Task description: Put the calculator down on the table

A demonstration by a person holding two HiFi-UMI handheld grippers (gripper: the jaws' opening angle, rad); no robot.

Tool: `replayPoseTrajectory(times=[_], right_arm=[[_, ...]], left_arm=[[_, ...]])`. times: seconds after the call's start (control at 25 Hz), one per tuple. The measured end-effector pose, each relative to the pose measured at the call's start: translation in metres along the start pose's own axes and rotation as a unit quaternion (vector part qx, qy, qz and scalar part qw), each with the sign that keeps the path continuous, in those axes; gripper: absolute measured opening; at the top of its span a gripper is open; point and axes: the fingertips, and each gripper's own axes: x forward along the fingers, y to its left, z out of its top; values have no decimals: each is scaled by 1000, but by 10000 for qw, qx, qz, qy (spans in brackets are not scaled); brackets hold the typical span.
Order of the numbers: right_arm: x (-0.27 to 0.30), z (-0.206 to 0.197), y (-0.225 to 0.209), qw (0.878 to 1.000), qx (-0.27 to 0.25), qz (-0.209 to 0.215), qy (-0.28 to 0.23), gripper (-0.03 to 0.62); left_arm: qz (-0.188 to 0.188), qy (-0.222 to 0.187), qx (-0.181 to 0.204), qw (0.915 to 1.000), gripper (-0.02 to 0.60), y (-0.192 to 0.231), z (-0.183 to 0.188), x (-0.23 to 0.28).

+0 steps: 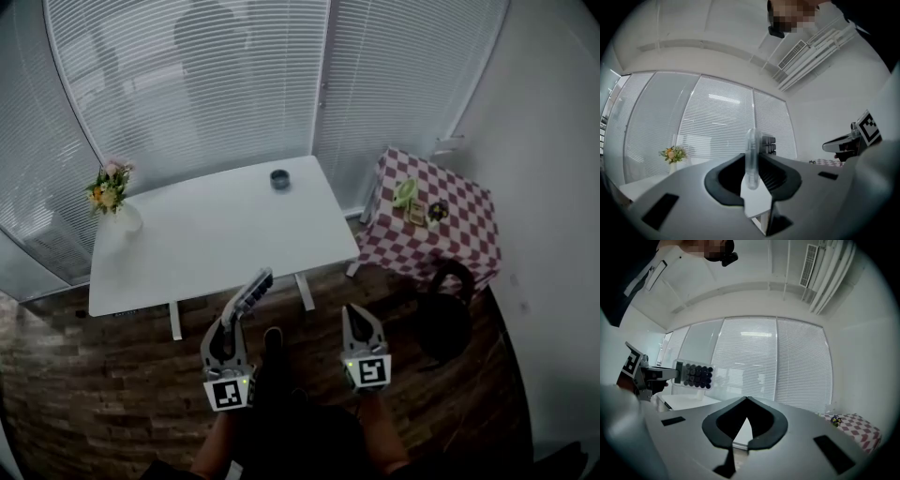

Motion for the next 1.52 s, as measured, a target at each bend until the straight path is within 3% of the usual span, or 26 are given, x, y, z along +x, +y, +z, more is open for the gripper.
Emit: replayPoseTrajectory(times=[0.6, 0.72, 1.52], right_arm=[[79, -1, -22, 9999, 18, 101, -115, 6], [95, -6, -26, 9999, 50, 96, 51, 6], [243, 3, -49, 9999, 50, 98, 89, 6]], left_arm=[[93, 23, -90, 9999, 83, 20, -11, 74], [65, 53, -95, 9999, 83, 23, -15, 92], [-25, 393, -241, 9989, 83, 76, -49, 242]])
